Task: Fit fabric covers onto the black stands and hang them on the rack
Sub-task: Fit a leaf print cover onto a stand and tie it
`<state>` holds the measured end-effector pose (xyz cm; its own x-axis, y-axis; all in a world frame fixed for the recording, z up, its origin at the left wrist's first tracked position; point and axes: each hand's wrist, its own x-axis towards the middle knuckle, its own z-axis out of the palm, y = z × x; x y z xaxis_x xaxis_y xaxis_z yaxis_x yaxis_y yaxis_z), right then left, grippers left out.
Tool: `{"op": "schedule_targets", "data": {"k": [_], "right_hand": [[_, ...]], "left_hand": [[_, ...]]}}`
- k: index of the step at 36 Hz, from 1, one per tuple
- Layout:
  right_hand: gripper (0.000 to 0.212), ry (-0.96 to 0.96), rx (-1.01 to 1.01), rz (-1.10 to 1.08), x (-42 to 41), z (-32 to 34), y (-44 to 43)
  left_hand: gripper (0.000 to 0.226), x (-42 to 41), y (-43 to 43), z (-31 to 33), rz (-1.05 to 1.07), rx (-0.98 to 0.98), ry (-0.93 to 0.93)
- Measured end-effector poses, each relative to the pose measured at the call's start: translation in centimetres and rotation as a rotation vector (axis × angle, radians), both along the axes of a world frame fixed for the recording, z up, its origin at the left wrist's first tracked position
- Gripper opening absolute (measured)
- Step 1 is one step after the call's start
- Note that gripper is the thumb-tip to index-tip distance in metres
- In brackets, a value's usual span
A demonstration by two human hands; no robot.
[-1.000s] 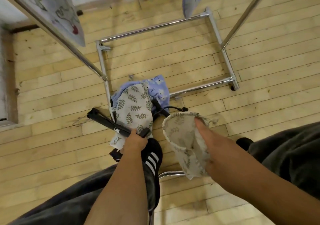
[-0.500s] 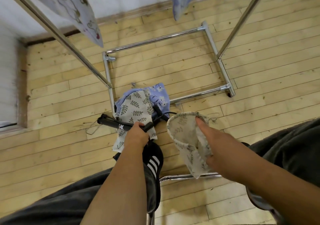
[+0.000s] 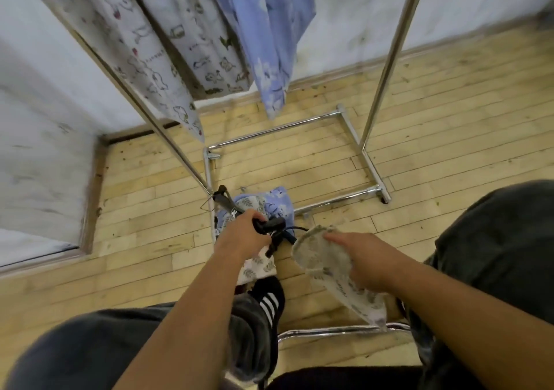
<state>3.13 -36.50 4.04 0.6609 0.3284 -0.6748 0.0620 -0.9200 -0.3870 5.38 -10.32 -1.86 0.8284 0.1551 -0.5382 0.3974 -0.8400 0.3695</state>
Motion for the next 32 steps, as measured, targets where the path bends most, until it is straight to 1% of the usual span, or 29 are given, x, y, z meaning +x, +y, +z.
{"op": "schedule_targets", "data": {"k": [3,7,9,15,17,20,22,25,28,30,32], "right_hand": [[0.087,-0.045,0.037,-0.022,-0.7,0.7,-0.8],[0.074,-0.091,0.12,-0.049,-1.4,1.6,-1.9],[0.067,-0.106,0.172,-0.072,-1.7,2.0,-2.4],[0.065,-0.114,0.274,-0.085,-2.3,2.5,-3.8],[0.062,-0.107,0.333,-0.092,-2.7,3.2,-4.5],[0.059,-0.07,0.431,-0.154,-3.3,4.4,-5.5],[0.061,0.002,0.504,-0.235,-3.7,4.7,-6.4],[0.063,0.112,0.609,-0.363,-4.1,5.0,-7.9],[0.064,0.154,0.678,-0.446,-4.6,5.0,-9.3],[0.064,0.184,0.72,-0.534,-5.1,4.4,-10.2],[0.056,0.249,0.748,-0.61,-5.6,3.6,-10.9]], "left_hand": [[0.045,-0.9,-0.9,3.2,-0.077,0.007,-0.063],[0.034,-2.6,-2.1,6.6,-0.155,-0.01,-0.161],[0.033,-3.7,-3.0,8.1,-0.185,0.003,-0.204],[0.036,-6.7,-5.8,11.7,-0.273,0.133,-0.346],[0.036,-7.5,-6.8,12.6,-0.291,0.184,-0.404],[0.035,-8.3,-8.0,13.1,-0.336,0.255,-0.522],[0.036,-8.4,-8.8,13.0,-0.365,0.266,-0.578],[0.038,-8.2,-10.3,12.6,-0.403,0.223,-0.594],[0.029,-8.0,-12.1,12.1,-0.494,0.144,-0.65],[0.027,-7.9,-13.5,11.7,-0.575,0.126,-0.67],[0.031,-7.9,-14.6,11.2,-0.624,0.111,-0.677]]}}
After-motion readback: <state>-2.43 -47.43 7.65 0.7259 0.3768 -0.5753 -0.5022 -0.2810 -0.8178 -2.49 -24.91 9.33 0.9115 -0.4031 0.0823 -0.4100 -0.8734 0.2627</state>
